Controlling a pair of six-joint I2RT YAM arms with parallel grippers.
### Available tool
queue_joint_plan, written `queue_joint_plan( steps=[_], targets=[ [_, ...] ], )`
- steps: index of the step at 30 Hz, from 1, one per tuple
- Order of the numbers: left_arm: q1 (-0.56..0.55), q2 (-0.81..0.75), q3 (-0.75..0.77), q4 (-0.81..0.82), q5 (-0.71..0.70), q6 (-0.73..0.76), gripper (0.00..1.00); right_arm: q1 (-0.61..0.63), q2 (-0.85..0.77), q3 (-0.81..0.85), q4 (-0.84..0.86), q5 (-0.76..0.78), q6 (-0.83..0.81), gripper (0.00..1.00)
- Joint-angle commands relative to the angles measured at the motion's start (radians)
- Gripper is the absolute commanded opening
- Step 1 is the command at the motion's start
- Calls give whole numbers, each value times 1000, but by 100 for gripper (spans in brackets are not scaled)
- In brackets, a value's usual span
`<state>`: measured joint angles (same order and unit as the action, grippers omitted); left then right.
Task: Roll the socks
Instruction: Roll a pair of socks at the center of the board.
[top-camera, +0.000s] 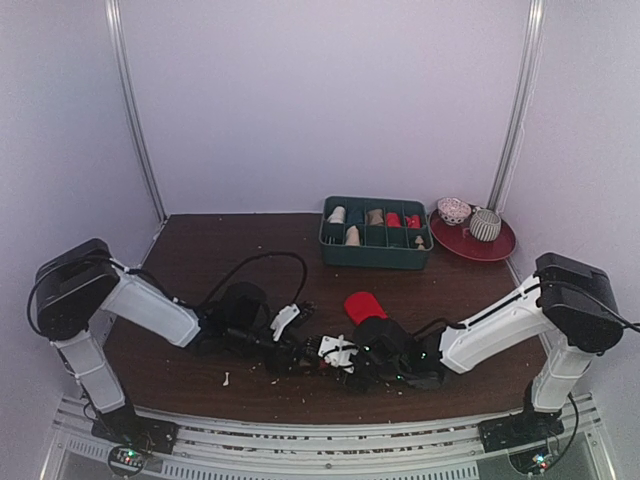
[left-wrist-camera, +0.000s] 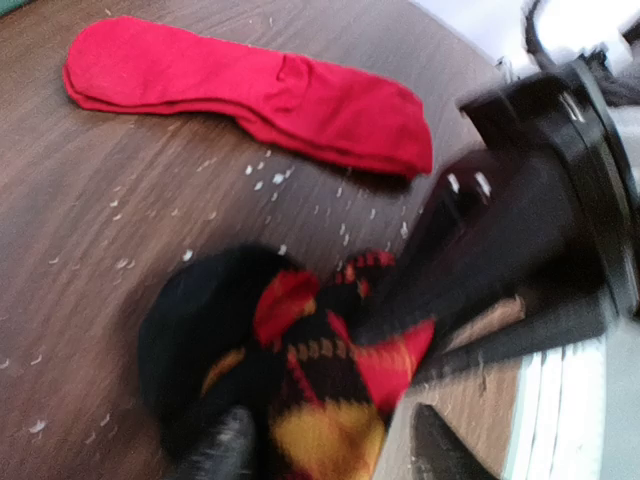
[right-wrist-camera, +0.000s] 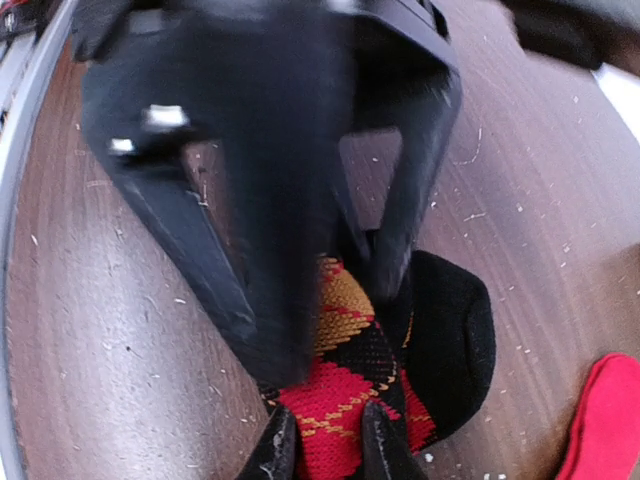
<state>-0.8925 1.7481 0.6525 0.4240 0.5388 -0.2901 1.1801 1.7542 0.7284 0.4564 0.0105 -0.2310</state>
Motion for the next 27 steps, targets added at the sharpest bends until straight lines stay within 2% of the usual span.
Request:
queue_joint_plan(
  steps=[1, 6, 11, 18, 25, 27],
  targets=[
    [-5, -111, -39, -199, -112, 142, 59, -57, 55, -5, -270, -193, 170, 17],
    [-9, -211, -137, 47, -102, 213, 67, -131, 126, 80, -428, -361, 254, 17],
    [-38, -197, -208, 278, -128, 267, 70, -168, 174, 142, -541, -488, 265, 17],
    [-40, -137, -219, 368, -159, 290, 71, -210, 243, 182, -649, -556, 254, 17],
    [-41, -321, -309, 371, -328, 305, 73, -222, 237, 193, -671, -556, 260, 17],
    [-40, -356, -324, 366, -331, 317, 76, -224, 239, 198, -673, -556, 261, 17]
  ],
)
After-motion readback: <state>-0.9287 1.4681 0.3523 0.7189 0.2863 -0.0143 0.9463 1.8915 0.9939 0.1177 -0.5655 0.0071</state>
